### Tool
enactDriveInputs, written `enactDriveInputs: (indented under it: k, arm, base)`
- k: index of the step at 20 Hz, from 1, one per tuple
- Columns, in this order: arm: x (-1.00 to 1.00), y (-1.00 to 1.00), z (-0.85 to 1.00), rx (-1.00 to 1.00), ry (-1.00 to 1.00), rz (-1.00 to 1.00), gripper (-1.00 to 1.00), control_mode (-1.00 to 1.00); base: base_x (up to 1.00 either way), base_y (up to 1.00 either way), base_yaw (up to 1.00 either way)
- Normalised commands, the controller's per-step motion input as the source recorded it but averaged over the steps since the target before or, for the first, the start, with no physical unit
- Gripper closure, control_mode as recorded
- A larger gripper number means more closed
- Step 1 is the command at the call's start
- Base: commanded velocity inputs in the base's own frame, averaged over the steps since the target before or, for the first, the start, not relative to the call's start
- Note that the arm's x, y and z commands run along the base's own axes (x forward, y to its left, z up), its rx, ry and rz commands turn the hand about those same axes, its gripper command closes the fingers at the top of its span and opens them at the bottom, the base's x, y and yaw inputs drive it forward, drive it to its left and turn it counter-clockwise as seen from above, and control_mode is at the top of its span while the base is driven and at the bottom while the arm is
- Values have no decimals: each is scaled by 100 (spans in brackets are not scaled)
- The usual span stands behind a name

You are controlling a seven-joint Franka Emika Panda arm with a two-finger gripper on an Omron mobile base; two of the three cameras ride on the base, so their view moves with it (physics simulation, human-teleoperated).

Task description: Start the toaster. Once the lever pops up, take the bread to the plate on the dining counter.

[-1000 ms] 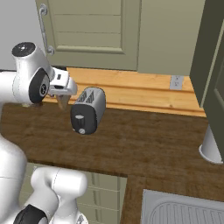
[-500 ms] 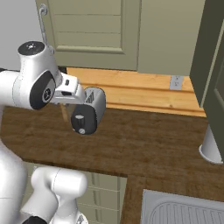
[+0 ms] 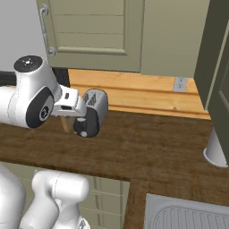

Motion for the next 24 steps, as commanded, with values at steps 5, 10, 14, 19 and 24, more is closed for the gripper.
enactDriveInputs:
  k: [5,10,14,19,24]
  arm:
    - [-4,0,0,0,0,0,100,100]
    - [0,0,0,0,0,0,100,100]
    - [0,0,0,0,0,0,100,100]
    - [0,0,0,0,0,0,100,100]
    - [0,0,0,0,0,0,100,100]
  base:
    - [-23,8,0]
    - [-92,50,9]
    - [-69,44,24]
    - [-14,36,60]
    - [0,13,90]
